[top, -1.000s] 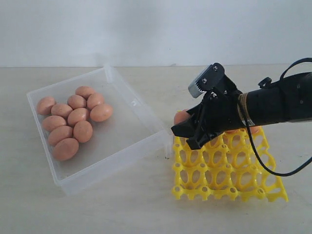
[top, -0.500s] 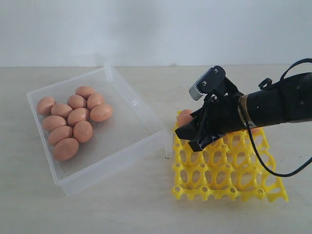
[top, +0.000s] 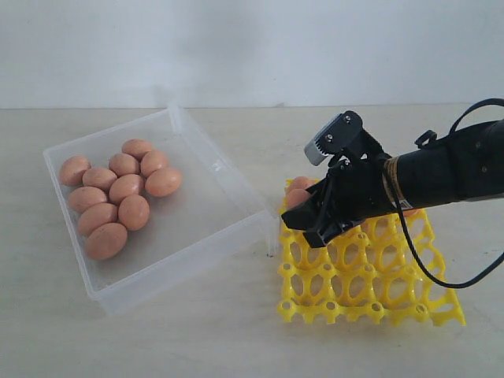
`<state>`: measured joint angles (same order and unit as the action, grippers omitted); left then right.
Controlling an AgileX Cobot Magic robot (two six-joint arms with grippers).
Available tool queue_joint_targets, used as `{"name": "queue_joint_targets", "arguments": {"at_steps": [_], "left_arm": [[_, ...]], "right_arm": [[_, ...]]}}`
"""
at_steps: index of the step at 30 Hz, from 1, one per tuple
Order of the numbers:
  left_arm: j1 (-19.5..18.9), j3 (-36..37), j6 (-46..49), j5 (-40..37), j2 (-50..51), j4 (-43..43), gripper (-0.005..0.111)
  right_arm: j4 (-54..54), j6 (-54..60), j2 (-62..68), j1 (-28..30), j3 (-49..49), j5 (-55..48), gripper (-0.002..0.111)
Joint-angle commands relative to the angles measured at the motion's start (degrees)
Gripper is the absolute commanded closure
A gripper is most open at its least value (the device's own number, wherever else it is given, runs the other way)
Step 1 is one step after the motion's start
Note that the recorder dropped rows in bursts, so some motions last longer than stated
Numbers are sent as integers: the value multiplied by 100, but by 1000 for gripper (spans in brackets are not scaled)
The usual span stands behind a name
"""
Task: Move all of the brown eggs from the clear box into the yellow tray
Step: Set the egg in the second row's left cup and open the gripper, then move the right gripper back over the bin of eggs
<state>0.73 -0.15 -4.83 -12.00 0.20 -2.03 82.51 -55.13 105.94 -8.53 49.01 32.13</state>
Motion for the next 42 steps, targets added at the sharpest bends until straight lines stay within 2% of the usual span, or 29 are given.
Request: {"name": "queue_joint_targets", "arguments": {"at_steps": [1, 6, 16, 25, 30, 34, 36, 39, 42], "left_arm": [[-11, 15, -10, 5, -20, -7, 103], [-11, 15, -10, 5, -20, -7, 103], [-11, 15, -10, 16, -20, -7, 103], [-11, 15, -10, 6, -20, -7, 103], [-11, 15, -10, 6, -20, -7, 103], [-11, 15, -10, 6, -20, -7, 103], [-11, 15, -10, 6, -20, -7, 103], [-11, 15, -10, 6, -20, -7, 103], [-11, 15, -10, 6, -20, -7, 103]], "right_arm": [[20, -51, -14, -2, 28, 54, 62], [20, -194, -14, -2, 28, 32, 55], [20, -349, -14, -2, 28, 145, 55], [43, -1543, -727, -2, 28, 960, 56], [-74, -2281, -1257, -75, 28, 1794, 56], [-7, -2687, -1391, -621, 162, 1866, 56], [221, -3101, -1391, -1119, 395, 1577, 56], [638, -3700, -1378, -1984, 891, 258, 56], [1248, -3865, -1161, -2595, 1560, -985, 56]]}}
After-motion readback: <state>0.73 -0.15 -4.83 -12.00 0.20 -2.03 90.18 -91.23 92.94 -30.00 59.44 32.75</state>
